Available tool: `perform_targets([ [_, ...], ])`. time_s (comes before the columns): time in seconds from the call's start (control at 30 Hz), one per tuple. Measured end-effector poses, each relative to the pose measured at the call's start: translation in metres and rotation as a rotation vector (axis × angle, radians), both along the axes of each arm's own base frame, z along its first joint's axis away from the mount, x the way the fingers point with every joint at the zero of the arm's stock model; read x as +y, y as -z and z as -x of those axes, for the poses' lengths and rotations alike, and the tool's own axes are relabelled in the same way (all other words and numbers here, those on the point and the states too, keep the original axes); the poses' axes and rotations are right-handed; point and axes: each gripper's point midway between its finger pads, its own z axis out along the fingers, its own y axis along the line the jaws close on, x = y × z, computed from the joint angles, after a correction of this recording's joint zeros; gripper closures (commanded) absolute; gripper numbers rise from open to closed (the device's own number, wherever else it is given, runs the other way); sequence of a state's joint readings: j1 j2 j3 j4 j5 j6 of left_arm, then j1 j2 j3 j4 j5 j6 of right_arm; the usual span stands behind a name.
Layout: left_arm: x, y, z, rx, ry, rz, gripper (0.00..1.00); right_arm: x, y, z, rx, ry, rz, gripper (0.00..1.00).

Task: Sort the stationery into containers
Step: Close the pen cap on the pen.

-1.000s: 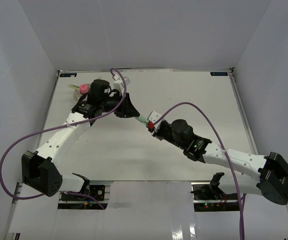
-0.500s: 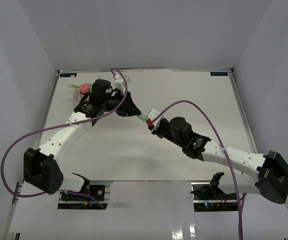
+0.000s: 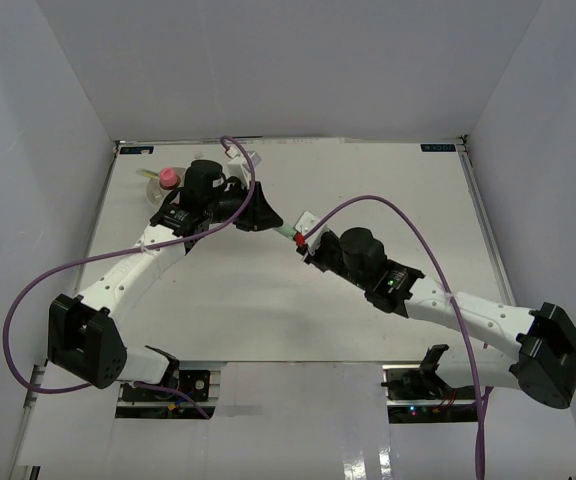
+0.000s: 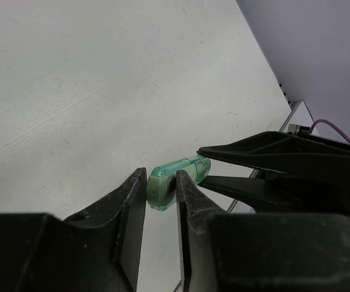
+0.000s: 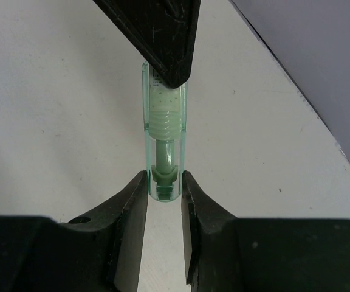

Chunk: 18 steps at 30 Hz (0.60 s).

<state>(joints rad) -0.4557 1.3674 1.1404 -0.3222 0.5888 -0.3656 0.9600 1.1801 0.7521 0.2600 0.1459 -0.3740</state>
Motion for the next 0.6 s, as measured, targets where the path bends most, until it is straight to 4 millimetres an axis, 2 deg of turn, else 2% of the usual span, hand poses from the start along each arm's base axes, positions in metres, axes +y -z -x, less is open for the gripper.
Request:
perform_targets([
  [0.17, -0.003, -0.002, -0.002, -0.004, -0.008, 0.012, 0.67, -0.001, -0.002, -0.002, 0.0, 0.007, -0.002, 0.8],
  [0.27, -0.007, -0.002, -0.002, -0.004, -0.002, 0.02, 0.81, -0.003, 0.002, -0.003, 0.009, 0.015, 0.007, 0.8],
  [0.33, -0.01, -0.002, -0.001, -0.004, 0.0, 0.024, 0.84, -0.005, 0.004, -0.004, 0.014, 0.021, 0.015, 0.81],
  [0.5, -0.012, -0.001, -0.001, 0.001, -0.004, 0.036, 0.8, -0.006, 0.006, -0.004, 0.017, 0.027, 0.021, 0.81],
  [0.6, -0.012, -0.002, -0.002, -0.001, -0.005, 0.04, 0.71, -0.007, 0.005, -0.005, 0.017, 0.03, 0.021, 0.81],
])
